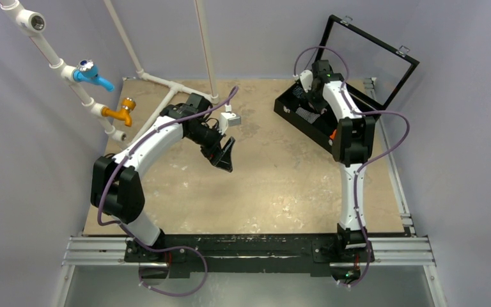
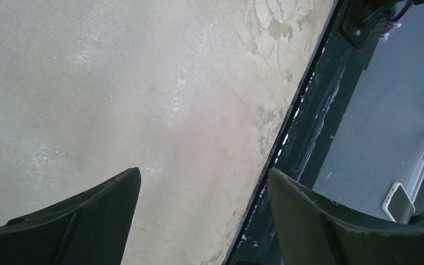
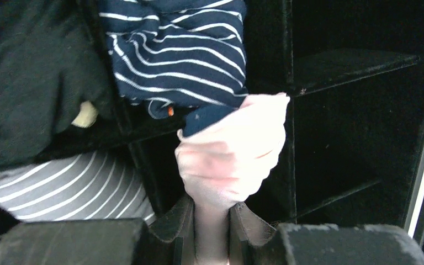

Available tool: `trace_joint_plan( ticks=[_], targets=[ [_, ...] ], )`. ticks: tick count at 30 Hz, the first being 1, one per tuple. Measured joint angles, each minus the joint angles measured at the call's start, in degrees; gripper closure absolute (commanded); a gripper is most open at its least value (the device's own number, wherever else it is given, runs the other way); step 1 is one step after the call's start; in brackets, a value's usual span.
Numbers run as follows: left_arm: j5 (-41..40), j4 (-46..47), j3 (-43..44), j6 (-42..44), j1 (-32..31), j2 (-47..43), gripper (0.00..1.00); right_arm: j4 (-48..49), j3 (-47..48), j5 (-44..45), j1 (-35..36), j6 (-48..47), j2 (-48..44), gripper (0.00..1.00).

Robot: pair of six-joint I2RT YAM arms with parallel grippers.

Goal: Roll the underwear
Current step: Place the underwear in the storage box.

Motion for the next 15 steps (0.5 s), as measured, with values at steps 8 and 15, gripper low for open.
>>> trace_joint_plan(
  ticks=[8, 15],
  targets=[
    [0.59, 0.00, -0.04, 0.02, 0.00, 0.00, 0.16, -0.70, 4.46, 1.62, -0.15, 0.26, 4.33, 1.00],
    [0.98, -0.04, -0.66, 0.02, 0.00, 0.02, 0.16, -0.76, 5.86, 2.34, -0.31, 0.09, 5.77, 0.91]
  ],
)
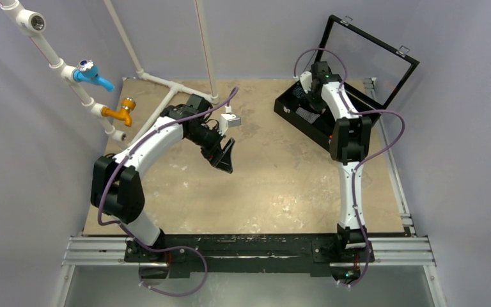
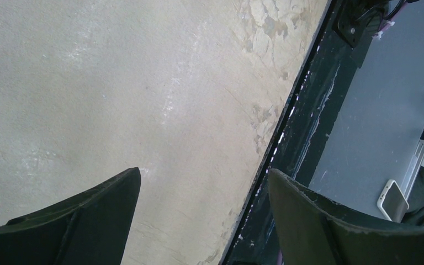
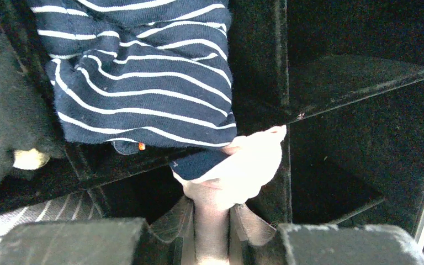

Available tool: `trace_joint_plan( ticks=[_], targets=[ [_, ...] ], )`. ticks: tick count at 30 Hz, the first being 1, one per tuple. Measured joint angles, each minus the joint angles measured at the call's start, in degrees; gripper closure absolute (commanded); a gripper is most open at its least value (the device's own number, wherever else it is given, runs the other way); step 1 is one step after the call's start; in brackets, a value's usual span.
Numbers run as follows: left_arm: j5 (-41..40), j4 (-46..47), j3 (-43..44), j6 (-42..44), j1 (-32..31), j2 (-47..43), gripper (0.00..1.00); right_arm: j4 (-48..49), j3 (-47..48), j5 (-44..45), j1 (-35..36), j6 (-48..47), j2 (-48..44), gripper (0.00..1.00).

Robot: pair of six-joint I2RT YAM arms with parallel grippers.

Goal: Roll the underwear
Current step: Place the underwear in the storage box.

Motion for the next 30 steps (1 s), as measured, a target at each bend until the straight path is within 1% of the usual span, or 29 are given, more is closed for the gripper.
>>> trace_joint_plan(
  ticks=[3, 4, 6, 8, 10, 13, 17, 21, 30],
  targets=[
    [0.04, 0.02, -0.04, 0.00, 0.00, 0.00, 0.16, 0.20, -0.17, -0.09, 0.00, 0.04, -0.04, 0.82],
    [0.07, 0.00, -0.07, 0.00, 0.00, 0.00, 0.16, 0.28, -0.28, -0.13, 0.00, 0.07, -0.15, 0.77],
    [0.07, 0.00, -0.07, 0.00, 0.00, 0.00, 0.16, 0.76, -0.81, -0.33, -0.07, 0.31, -0.46, 0.70],
    [0.07, 0.00, -0.07, 0.00, 0.00, 0.00, 0.16, 1.33, -1.31, -0.98, -0.28, 0.70, -0.90, 0.66],
    [0.07, 0.00, -0.09, 0.00, 0.00, 0.00, 0.16, 2.27, -2.27, -1.44, -0.57, 1.25, -1.53, 0.59],
    [0.07, -0.02, -0.09, 0.00, 0.00, 0.00, 0.16, 4.46, -4.70, -1.75, -0.90, 2.16, -3.34, 0.52],
    [0.07, -0.04, -0.09, 0.02, 0.00, 0.00, 0.16, 5.97, -6.84, -4.02, -1.03, 3.91, -5.88, 0.47],
    [0.07, -0.13, -0.09, 0.02, 0.04, 0.00, 0.16, 6.64, -6.86, -7.10, -0.85, 5.73, -7.10, 0.46],
    [0.07, -0.15, -0.09, 0.02, 0.07, 0.00, 0.16, 9.38, -9.38, -10.25, -0.90, 8.55, -9.29, 0.52]
  ],
)
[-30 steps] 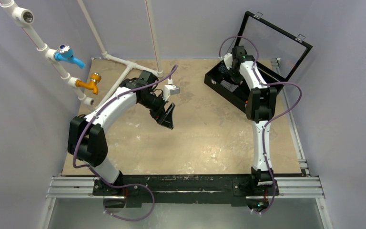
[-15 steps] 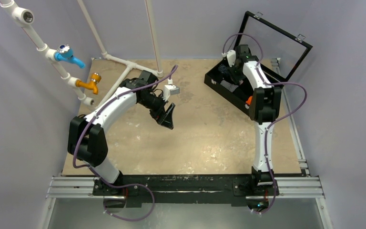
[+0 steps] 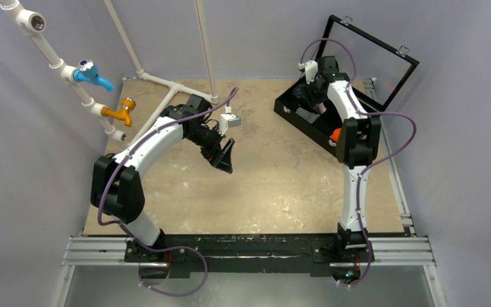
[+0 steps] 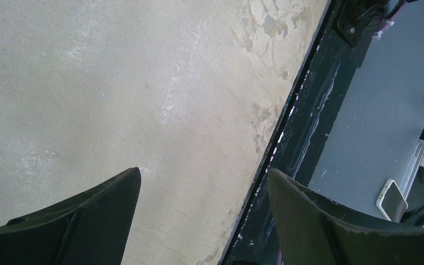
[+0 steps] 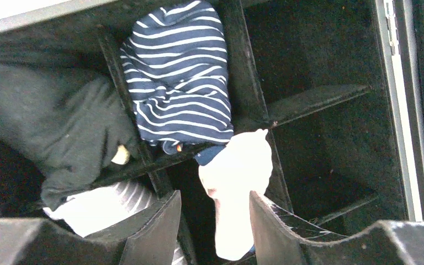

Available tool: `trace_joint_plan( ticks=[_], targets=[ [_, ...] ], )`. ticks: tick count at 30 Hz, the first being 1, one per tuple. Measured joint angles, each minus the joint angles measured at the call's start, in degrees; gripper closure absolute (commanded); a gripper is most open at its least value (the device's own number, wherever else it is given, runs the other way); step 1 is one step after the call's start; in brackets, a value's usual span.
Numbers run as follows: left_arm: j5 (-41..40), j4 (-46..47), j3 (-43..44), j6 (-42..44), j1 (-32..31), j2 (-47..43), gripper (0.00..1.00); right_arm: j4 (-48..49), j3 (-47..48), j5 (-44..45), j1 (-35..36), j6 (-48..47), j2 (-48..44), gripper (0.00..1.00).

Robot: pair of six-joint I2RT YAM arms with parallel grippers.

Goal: Roll the underwear
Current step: Place the underwear in the storage box.

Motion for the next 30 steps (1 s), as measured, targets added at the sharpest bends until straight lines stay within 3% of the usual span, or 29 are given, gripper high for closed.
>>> trace_joint_plan(
  ticks=[20, 30],
  targets=[
    [0.22, -0.26, -0.02, 0.00, 0.31, 0.00, 0.17, 2.27, 2.64, 0.09, 0.33, 0.63, 3.82, 0.57],
    [0.44, -0.46, -0.02, 0.00, 0.31, 0.00, 0.17, 1.84, 2.60, -4.50, -0.83, 0.68, 3.82, 0.53]
  ],
)
